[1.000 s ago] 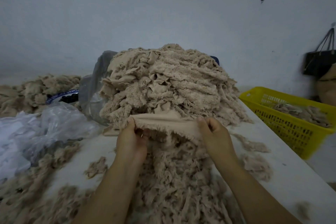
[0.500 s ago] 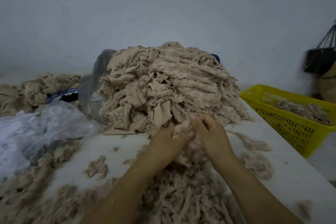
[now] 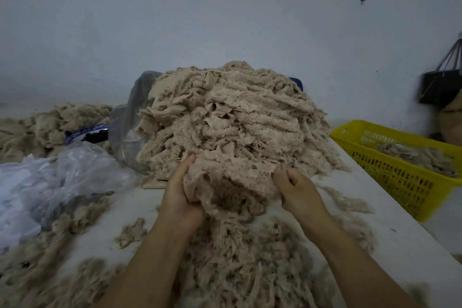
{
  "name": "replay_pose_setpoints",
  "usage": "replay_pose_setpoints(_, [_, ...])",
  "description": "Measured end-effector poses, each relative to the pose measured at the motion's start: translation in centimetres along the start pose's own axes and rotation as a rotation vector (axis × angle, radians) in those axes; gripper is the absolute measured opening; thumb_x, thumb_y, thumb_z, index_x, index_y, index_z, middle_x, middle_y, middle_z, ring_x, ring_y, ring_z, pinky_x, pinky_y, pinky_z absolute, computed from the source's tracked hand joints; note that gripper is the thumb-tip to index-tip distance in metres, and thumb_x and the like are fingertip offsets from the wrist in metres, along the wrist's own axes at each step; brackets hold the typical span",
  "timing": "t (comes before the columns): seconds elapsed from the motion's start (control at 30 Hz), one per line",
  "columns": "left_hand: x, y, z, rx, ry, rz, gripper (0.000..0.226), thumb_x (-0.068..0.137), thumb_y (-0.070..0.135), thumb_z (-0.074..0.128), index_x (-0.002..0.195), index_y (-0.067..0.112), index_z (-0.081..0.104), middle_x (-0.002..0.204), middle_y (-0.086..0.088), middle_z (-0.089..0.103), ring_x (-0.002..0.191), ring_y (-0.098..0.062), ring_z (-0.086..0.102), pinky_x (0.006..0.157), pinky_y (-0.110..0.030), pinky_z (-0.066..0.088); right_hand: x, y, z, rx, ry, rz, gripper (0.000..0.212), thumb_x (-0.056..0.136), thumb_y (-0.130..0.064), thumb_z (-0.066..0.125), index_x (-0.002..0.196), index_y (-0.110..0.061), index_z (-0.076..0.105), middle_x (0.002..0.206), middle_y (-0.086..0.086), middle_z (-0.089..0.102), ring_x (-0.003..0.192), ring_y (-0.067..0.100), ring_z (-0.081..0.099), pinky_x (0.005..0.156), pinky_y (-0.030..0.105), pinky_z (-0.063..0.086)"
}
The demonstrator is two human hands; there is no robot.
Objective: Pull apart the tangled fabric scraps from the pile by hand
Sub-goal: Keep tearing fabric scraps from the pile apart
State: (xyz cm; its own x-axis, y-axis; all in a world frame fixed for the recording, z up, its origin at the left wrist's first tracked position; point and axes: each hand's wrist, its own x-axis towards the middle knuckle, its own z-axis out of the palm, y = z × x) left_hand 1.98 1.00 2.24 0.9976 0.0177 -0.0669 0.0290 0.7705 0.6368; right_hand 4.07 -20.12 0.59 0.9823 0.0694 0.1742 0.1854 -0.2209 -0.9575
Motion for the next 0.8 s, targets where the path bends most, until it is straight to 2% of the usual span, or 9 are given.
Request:
replay_pose_setpoints(0.2, [0.1, -0.9, -0.1, 0.177, -0.033, -0.041, 0.031, 0.077, 0.028, 0.071, 0.103, 0.013, 0.077, 0.084, -0.009, 0.076, 0.068, -0.022, 0.073, 0.058, -0.030, 0.059, -0.4, -0.7, 0.4, 0.308, 0.017, 0.104, 0.030, 0.104, -0.034, 0.045, 0.105, -0.005, 0.051, 0.101, 0.018, 0.053, 0.087, 0.040, 0.049, 0.083, 0.045, 0.045])
replay_pose_setpoints(0.23, [0.0, -1.2, -0.1, 0.240, -0.040, -0.051, 0.022, 0.087, 0.026, 0.064, 0.093, 0.011, 0.079, 0.074, -0.009, 0.074, 0.060, -0.020, 0.071, 0.052, -0.028, 0.056, -0.2, -0.4, 0.5, 0.350, 0.014, 0.122, 0.025, 0.104, -0.035, 0.044, 0.113, -0.014, 0.056, 0.101, 0.008, 0.061, 0.115, 0.020, 0.051, 0.088, 0.042, 0.048])
replay_pose_setpoints(0.3, [0.1, -1.7, -0.2, 0.319, -0.022, -0.078, 0.039, 0.098, 0.019, 0.050, 0.076, 0.011, 0.081, 0.069, -0.007, 0.072, 0.057, -0.017, 0.068, 0.050, -0.027, 0.053, 0.2, -0.1, 0.8, 0.378, -0.004, 0.112, 0.023, 0.104, -0.037, 0.045, 0.111, -0.020, 0.060, 0.093, -0.005, 0.067, 0.083, 0.007, 0.066, 0.081, 0.036, 0.050])
replay_pose_setpoints(0.4, [-0.3, -1.9, 0.2, 0.314, -0.069, -0.162, 0.031, 0.093, 0.020, 0.054, 0.078, 0.010, 0.079, 0.069, -0.007, 0.069, 0.057, -0.016, 0.062, 0.055, -0.030, 0.047, 0.2, -0.6, 0.9, 0.391, 0.115, 0.112, 0.015, 0.102, -0.039, 0.049, 0.107, -0.030, 0.059, 0.067, -0.013, 0.047, 0.046, 0.003, 0.037, 0.054, 0.027, 0.037])
replay_pose_setpoints(0.43, [-0.4, -1.8, 0.4, 0.248, -0.079, -0.189, 0.028, 0.088, 0.022, 0.057, 0.074, 0.009, 0.078, 0.067, -0.006, 0.067, 0.054, -0.014, 0.061, 0.051, -0.027, 0.048, 0.4, -0.3, 0.7, 0.473, 0.172, 0.131, 0.018, 0.102, -0.038, 0.051, 0.093, -0.028, 0.039, 0.067, -0.008, 0.043, 0.047, 0.006, 0.035, 0.051, 0.026, 0.035])
replay_pose_setpoints(0.47, [-0.5, -1.7, 0.6, 0.151, -0.085, -0.204, 0.029, 0.084, 0.024, 0.059, 0.069, 0.009, 0.077, 0.065, -0.005, 0.066, 0.052, -0.012, 0.061, 0.048, -0.025, 0.051, 0.2, -0.6, 0.4, 0.520, 0.219, 0.176, 0.045, 0.101, -0.038, 0.052, 0.140, -0.023, 0.034, 0.069, -0.003, 0.043, 0.050, 0.009, 0.038, 0.051, 0.026, 0.037])
replay_pose_setpoints(0.5, [-0.4, -1.6, 0.8, 0.053, -0.070, -0.204, 0.030, 0.082, 0.026, 0.059, 0.066, 0.007, 0.077, 0.065, -0.005, 0.066, 0.051, -0.012, 0.063, 0.046, -0.024, 0.053, 0.5, -0.3, 0.2, 0.505, 0.255, 0.152, 0.029, 0.101, -0.039, 0.052, 0.122, -0.020, 0.057, 0.073, 0.000, 0.047, 0.054, 0.011, 0.044, 0.054, 0.027, 0.042])
replay_pose_setpoints(0.7, [-0.2, -2.0, 1.3, 0.010, 0.060, -0.166, 0.047, 0.095, 0.017, 0.052, 0.140, 0.003, 0.052, 0.101, -0.012, 0.067, 0.083, -0.017, 0.061, 0.047, -0.022, 0.054, -1.4, -1.2, 2.4, 0.063, 0.006, -0.139, 0.035, 0.080, -0.079, 0.048, 0.089, -0.046, 0.054, 0.074, -0.016, 0.062, 0.060, -0.004, 0.056, 0.059, 0.015, 0.044])
replay_pose_setpoints(0.8, [-0.2, -2.8, 1.1, 0.068, 0.055, -0.095, 0.041, 0.102, 0.007, 0.043, 0.140, -0.004, 0.047, 0.101, -0.016, 0.068, 0.082, -0.021, 0.071, 0.063, -0.028, 0.060, -2.0, -1.3, 4.4, -0.181, -0.160, -0.235, 0.034, 0.079, -0.071, 0.054, 0.091, -0.040, 0.053, 0.087, -0.015, 0.062, 0.076, 0.001, 0.058, 0.062, 0.018, 0.048])
